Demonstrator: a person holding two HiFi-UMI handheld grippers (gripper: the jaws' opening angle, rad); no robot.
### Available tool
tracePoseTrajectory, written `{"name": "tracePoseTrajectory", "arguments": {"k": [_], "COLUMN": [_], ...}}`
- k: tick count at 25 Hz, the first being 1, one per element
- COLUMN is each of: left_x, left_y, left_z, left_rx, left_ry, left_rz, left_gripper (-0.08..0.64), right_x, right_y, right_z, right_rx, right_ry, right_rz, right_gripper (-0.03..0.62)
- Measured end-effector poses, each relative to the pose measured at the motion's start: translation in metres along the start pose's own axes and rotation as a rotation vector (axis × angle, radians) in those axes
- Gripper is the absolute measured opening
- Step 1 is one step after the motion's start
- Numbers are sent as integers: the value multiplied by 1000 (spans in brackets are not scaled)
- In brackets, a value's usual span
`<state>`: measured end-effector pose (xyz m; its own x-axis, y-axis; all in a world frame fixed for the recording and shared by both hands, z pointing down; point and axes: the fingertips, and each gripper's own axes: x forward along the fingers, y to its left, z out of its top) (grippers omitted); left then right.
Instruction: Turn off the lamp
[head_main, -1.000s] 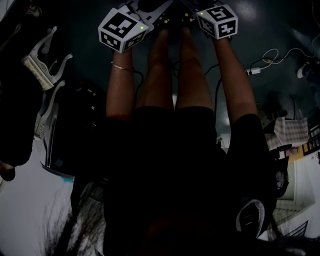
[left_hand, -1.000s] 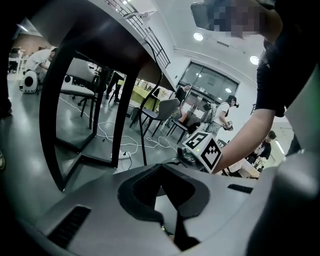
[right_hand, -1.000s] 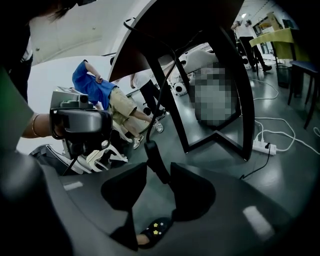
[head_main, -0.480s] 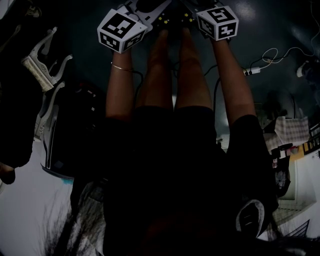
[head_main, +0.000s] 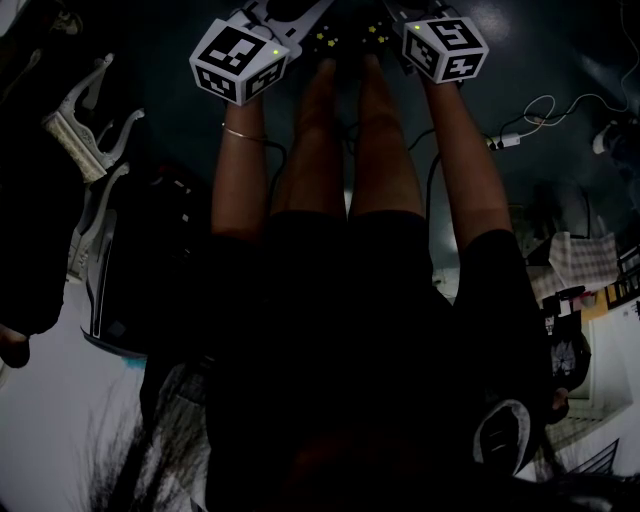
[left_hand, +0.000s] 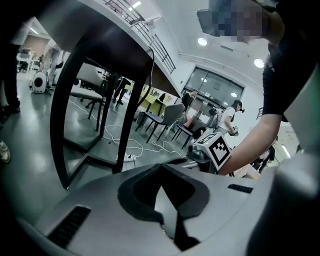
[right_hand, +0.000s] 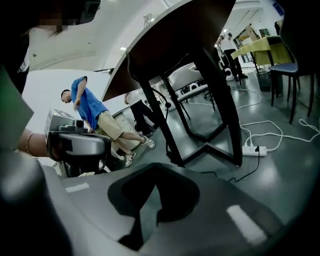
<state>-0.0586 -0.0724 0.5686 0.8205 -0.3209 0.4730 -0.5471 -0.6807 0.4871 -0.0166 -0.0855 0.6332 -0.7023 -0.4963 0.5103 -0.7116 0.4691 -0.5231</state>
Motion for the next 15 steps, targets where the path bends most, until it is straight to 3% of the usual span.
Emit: {"name": "tracePoseTrajectory", "arguments": {"k": [15], "left_x": [0], "left_y": [-9], "left_z": [13], "left_rx": [-3], "left_ry": [-35], "left_rz": [10], "left_gripper": [6], "right_x": [-23], "right_y": [23], "right_z": [36], "right_rx": [36], "right_ry": [-111], "right_rz": [55], "right_gripper": [2]}}
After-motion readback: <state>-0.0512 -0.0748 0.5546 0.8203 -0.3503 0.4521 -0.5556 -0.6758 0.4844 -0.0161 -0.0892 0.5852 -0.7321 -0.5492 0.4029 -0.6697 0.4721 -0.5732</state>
